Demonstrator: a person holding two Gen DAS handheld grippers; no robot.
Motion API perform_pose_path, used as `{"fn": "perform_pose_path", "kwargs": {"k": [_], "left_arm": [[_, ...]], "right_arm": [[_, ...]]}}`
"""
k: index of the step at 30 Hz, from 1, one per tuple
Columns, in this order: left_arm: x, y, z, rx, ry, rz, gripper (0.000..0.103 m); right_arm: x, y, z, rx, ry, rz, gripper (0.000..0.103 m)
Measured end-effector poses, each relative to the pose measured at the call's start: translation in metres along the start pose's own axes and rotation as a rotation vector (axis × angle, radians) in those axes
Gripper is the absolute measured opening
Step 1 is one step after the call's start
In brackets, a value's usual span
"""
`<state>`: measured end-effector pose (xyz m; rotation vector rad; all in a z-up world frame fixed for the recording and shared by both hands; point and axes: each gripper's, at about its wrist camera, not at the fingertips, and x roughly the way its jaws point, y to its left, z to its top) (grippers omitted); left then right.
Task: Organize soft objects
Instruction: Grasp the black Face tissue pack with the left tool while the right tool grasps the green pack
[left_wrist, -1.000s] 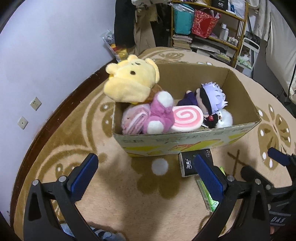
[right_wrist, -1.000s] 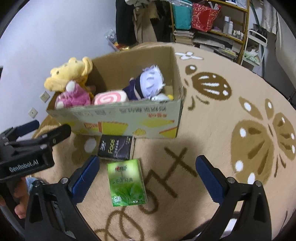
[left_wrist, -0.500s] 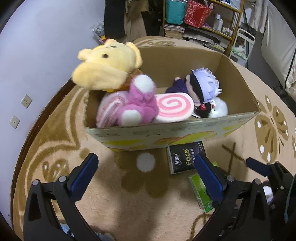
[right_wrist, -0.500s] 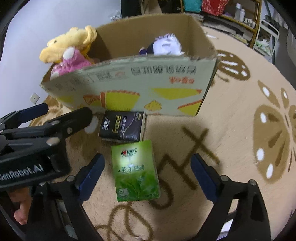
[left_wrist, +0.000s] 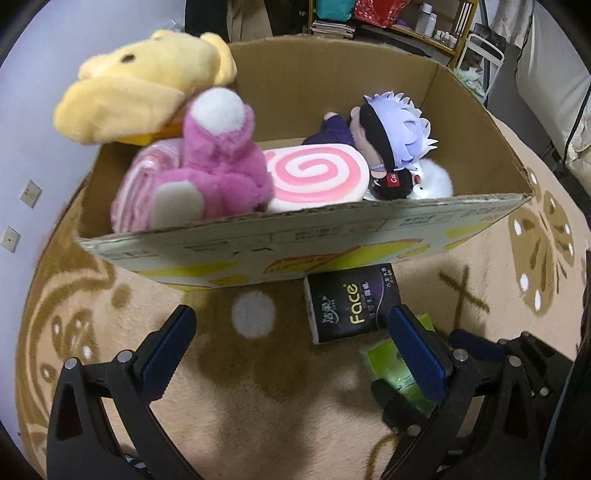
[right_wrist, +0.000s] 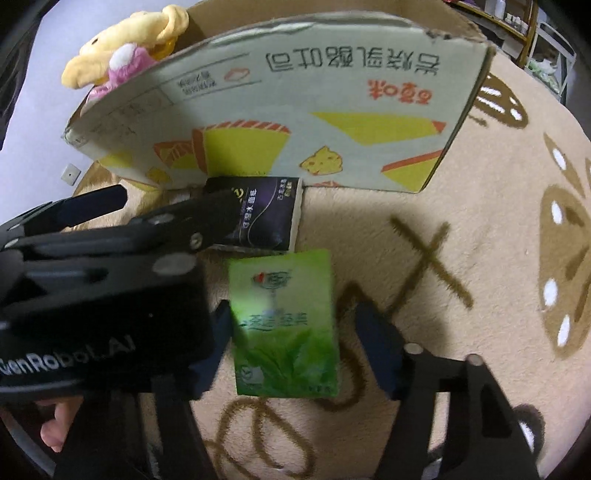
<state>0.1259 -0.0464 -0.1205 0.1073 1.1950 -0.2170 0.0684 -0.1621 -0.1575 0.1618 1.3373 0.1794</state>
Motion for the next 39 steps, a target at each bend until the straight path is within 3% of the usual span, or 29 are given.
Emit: {"fn": "perform_pose_path", "kwargs": {"k": [1,14,26,30,33,39], "left_arm": [[0.002,0.000,0.001,-0.004,0.005,-0.010,0.103],[0.027,-0.010,0.007,-0.010,0.051,-0.073,0.103],[0.058,-0.024,0.002,-0.042,0.092,-0.058,0.102],[0.060,-0.014,-0.006,-0.056,0.093,-0.090,0.084],[0.055,-0.019,-0.010,-0.031,0.084,-0.091,0.062],[0.049,-0.023,-0.019,0.015,0.073,-0.059,0.056]], "right_arm": [[0.001,0.000,0.000,-0.004,0.000,-0.008,0.059],[-0.001,-0.013,0.008,0.020,-0.019,-0.011,0.059],[0.005,-0.014,0.013,0.016,-0.017,-0.019,0.058],[0.003,-0.016,0.011,0.010,-0.021,-0.033,0.058],[0.001,-0.018,0.009,0.007,-0.025,-0.040,0.058],[-0.005,-0.019,0.005,0.013,-0.038,-0.054,0.058]]}}
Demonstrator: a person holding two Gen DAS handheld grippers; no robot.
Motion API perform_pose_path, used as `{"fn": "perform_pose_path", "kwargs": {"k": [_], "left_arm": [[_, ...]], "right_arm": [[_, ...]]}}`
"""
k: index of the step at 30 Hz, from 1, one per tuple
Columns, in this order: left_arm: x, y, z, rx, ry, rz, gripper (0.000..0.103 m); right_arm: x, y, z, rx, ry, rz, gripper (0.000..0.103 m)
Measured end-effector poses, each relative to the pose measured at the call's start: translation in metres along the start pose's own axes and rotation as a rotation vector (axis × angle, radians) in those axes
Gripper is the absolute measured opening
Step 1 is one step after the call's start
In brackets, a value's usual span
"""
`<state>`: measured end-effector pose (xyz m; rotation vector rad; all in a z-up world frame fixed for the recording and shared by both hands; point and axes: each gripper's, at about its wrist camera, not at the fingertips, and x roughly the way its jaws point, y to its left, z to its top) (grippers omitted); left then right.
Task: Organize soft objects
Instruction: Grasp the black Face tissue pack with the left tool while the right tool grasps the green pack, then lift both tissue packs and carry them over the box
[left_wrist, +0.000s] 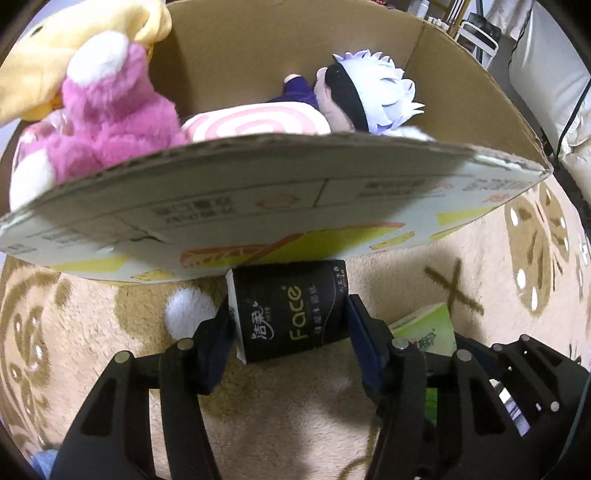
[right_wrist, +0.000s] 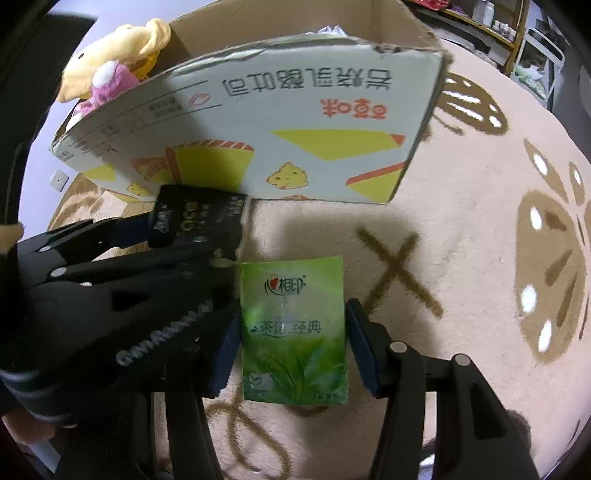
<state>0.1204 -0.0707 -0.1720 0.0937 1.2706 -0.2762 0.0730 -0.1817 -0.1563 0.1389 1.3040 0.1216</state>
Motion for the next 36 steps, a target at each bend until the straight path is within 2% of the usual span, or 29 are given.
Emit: {"fn": "perform_pose_path", "kwargs": {"k": [11,22,24,33,36], "left_arm": [[-0.020,0.006,-0.018,0.007,-0.051,0.105,0.055],[-0.081,0.020,-0.049,-0.015,-0.161,0.160,0.054],[-0.090,0.021,-0.040,-0.030,-0.194,0.172,0.054],[-0.155,0.016,-0.037,-0.021,-0.412,0.246,0.054],[-0.170,0.018,-0.034,-0.017,-0.461,0.264,0.054]], "right_arm": [[-0.024,-0.007,-0.002,0.024,-0.074,-0.018,0.058],[-0.060,-0.004,-0.012,0.034,-0.187,-0.022,0.058],[-0.068,-0.006,-0.012,0.037,-0.213,-0.021,0.058],[-0.116,0.007,-0.002,0.018,-0.349,0.007,0.058],[-0.126,0.010,0.005,0.010,-0.389,0.012,0.058]]}}
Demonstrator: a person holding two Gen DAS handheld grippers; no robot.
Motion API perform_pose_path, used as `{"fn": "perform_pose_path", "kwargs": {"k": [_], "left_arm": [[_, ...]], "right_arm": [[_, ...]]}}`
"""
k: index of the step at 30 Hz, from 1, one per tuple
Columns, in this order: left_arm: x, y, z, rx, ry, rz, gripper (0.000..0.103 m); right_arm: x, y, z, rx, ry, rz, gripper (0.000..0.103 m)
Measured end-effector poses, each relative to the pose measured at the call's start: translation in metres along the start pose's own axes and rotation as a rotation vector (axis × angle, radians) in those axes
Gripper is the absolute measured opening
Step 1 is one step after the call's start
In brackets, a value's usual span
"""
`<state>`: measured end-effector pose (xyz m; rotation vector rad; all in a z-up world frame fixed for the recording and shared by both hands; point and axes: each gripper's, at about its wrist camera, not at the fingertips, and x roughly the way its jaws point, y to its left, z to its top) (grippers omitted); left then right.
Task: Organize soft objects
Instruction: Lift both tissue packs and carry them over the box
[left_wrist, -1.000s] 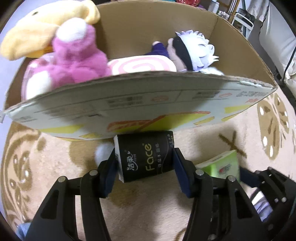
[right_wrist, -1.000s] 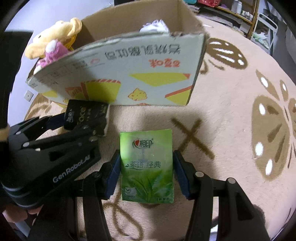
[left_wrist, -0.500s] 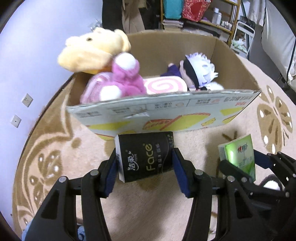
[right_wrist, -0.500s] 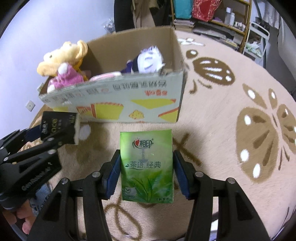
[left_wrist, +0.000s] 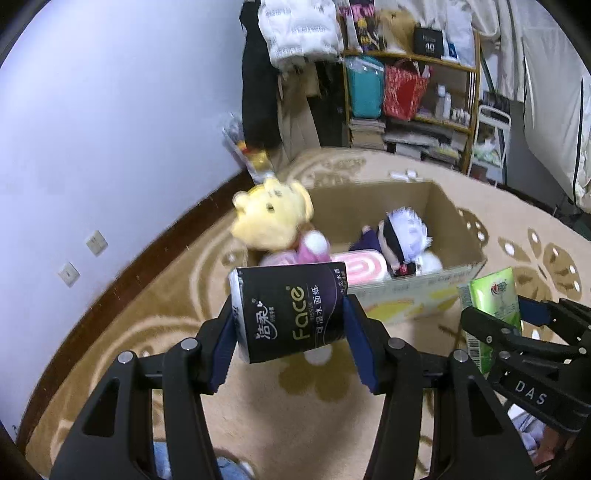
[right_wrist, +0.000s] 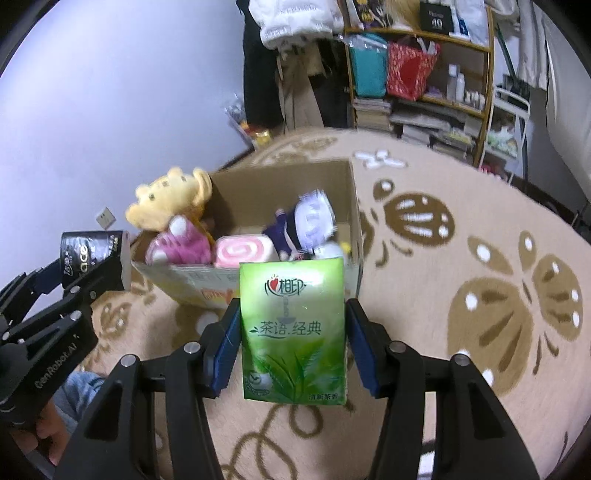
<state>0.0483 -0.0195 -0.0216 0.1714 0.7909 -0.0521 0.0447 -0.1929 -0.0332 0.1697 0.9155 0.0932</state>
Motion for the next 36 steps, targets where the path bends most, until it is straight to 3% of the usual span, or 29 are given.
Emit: {"fn": "perform_pose_path", "kwargs": {"k": [15,24,36], "left_arm": [[-0.016,0.014,0.028,0.052,-0.129,0.093,0.054],[-0.001,0.008,0.043,0.064,-0.143,0.089,0.054],[0.028,0.020,0.070,0.016,-0.142,0.090,0.054]], "right_arm": [[0.004,0.005,0.027,-0.032,-0.119,0.018,0.058],[0.015,0.004,0.042,-0.019,-0.179,0.025,0.058],[0.045,0.007,0.061,-0.034,-0.179,0.046,0.058]]}}
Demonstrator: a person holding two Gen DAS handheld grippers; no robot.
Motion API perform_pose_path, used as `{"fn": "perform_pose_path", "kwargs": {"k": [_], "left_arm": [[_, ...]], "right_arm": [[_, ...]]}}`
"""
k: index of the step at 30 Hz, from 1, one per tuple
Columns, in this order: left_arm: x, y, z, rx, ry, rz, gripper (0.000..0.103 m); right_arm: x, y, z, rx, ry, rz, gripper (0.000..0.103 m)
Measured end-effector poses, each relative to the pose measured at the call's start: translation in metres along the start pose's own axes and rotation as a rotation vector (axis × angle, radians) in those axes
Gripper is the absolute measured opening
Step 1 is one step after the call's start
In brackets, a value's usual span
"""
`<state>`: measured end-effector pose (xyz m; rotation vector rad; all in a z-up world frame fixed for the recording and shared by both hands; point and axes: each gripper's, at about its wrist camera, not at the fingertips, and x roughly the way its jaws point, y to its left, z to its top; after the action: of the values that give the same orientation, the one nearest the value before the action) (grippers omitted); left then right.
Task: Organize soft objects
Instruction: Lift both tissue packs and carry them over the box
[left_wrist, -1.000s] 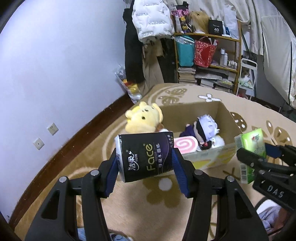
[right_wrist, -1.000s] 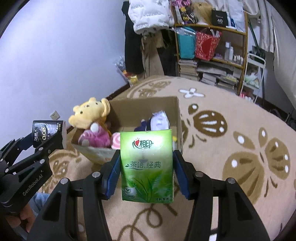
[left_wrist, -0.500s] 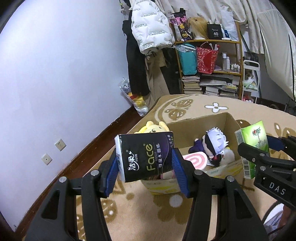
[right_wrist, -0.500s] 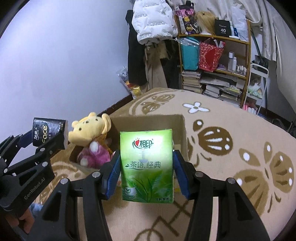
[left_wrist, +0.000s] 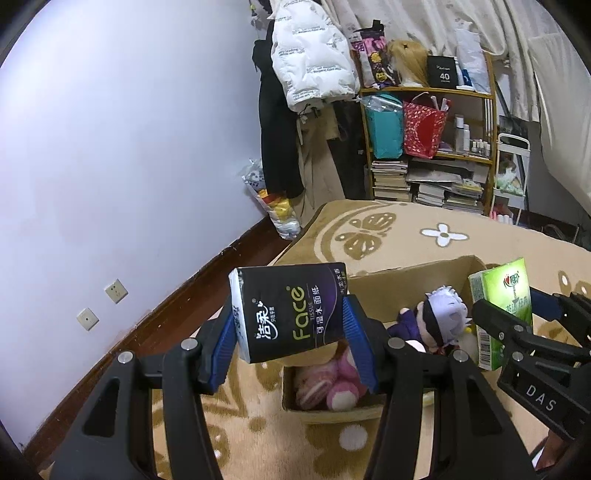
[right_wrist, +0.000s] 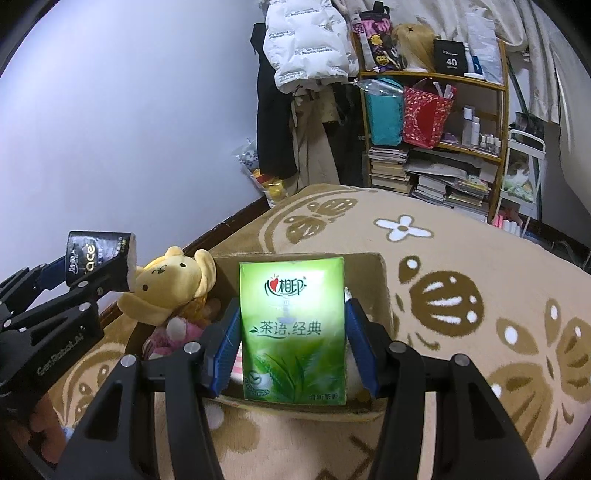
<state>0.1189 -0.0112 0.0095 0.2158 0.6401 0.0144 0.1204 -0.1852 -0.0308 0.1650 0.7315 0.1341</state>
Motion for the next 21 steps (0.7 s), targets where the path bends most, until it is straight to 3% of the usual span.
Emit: {"fn": "perform_pose_path", "kwargs": {"k": [21], "left_arm": [[0.053,-0.003,-0.002,-0.019,0.061,-0.060,0.054]], "right_arm": [[0.035,-0.008,0.003,0.022,0.030,0.005,0.058]]}}
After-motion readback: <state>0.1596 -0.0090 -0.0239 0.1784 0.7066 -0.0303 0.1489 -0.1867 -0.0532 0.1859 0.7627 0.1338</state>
